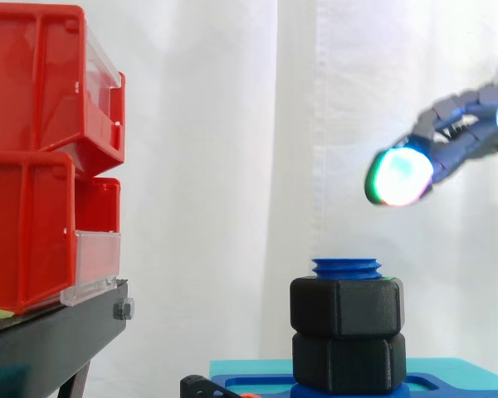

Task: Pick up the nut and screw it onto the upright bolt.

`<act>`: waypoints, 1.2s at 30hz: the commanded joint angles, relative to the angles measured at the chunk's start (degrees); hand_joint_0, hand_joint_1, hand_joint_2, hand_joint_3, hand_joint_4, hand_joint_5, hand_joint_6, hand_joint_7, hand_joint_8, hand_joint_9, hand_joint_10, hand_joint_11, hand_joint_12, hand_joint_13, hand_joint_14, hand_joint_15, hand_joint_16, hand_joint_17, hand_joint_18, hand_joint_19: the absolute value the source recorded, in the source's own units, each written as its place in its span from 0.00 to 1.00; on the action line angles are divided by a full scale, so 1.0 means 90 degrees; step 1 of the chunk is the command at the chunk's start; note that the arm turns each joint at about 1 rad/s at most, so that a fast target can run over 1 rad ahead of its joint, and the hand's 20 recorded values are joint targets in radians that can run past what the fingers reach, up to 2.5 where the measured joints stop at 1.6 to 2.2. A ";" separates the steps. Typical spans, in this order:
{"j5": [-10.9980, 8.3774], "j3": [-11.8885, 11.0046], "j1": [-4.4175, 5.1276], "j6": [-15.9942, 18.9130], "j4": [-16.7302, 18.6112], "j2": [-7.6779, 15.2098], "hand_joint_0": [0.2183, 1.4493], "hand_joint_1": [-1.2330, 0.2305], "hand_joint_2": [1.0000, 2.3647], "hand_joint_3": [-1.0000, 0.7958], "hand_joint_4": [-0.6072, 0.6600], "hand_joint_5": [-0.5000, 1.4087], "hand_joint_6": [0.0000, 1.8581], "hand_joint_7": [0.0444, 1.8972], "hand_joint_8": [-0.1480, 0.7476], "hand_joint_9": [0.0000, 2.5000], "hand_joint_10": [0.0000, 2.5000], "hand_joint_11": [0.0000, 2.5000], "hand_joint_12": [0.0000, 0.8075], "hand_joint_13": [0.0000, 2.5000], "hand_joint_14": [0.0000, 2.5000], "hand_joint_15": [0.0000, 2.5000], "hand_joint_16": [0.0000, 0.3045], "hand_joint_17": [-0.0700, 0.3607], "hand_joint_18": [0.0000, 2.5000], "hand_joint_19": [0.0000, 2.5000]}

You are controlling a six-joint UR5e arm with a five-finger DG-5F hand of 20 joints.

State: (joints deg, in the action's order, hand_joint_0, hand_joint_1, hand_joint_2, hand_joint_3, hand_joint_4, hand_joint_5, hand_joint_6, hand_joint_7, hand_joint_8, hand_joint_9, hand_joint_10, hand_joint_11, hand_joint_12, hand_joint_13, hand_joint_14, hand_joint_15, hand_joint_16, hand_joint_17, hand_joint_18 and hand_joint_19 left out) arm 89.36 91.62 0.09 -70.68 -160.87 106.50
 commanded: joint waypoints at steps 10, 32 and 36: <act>-0.0466 0.0200 0.0126 0.2013 0.0345 -0.0017 0.22 0.60 0.00 0.28 0.59 0.15 0.27 0.31 0.40 0.14 0.00 0.00 0.40 0.08 0.00 0.00 0.13 0.37 0.01 0.00; -0.0535 0.0200 0.0136 0.2023 0.0502 -0.0027 0.20 0.64 0.00 0.28 0.57 0.14 0.27 0.36 0.42 0.07 0.00 0.00 0.45 0.05 0.00 0.00 0.15 0.40 0.00 0.00; -0.0535 0.0200 0.0136 0.2023 0.0502 -0.0017 0.20 0.64 0.00 0.28 0.58 0.14 0.27 0.36 0.42 0.08 0.00 0.00 0.45 0.05 0.00 0.00 0.15 0.40 0.00 0.00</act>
State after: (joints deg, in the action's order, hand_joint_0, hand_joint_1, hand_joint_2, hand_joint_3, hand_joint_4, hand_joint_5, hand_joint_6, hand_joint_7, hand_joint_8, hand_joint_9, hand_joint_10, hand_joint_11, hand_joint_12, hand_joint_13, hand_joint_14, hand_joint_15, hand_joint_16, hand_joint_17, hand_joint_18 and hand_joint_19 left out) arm 84.55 93.43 1.31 -52.47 -156.35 106.27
